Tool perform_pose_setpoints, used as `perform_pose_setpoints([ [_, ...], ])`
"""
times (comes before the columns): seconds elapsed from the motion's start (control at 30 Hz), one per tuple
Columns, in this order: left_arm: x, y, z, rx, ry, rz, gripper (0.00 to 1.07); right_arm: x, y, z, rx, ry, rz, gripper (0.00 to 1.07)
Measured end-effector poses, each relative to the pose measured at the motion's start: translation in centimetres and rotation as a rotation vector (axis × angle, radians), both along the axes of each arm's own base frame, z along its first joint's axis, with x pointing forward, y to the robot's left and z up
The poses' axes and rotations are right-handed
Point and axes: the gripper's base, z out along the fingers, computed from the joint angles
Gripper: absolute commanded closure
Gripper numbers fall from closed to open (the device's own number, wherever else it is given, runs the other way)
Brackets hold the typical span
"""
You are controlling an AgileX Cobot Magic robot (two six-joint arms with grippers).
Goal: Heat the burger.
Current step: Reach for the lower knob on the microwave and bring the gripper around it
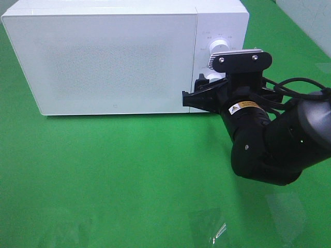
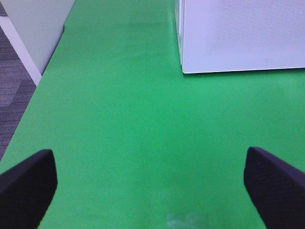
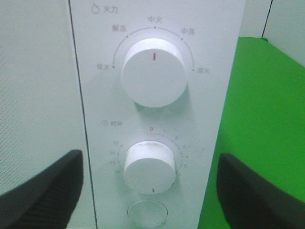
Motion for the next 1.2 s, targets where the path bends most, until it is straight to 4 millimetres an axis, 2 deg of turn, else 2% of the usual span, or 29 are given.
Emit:
perform_pose_setpoints([
  [0.63,0.0,0.0,0.0,0.0,0.0,0.0,0.07,4.0,0.2,-2.7,0.014,0.008,-0.037,0.31],
  [1.0,0.0,0.0,0.0,0.002,0.0,0.001,0.07,4.6,0.3,-4.3,0.007,0.072,-0.012,0.32],
  [1.2,0.0,0.0,0.0,0.002,0.0,0.001,0.07,4.6,0.2,-4.2,0.013,0.081,-0.014,0.31],
])
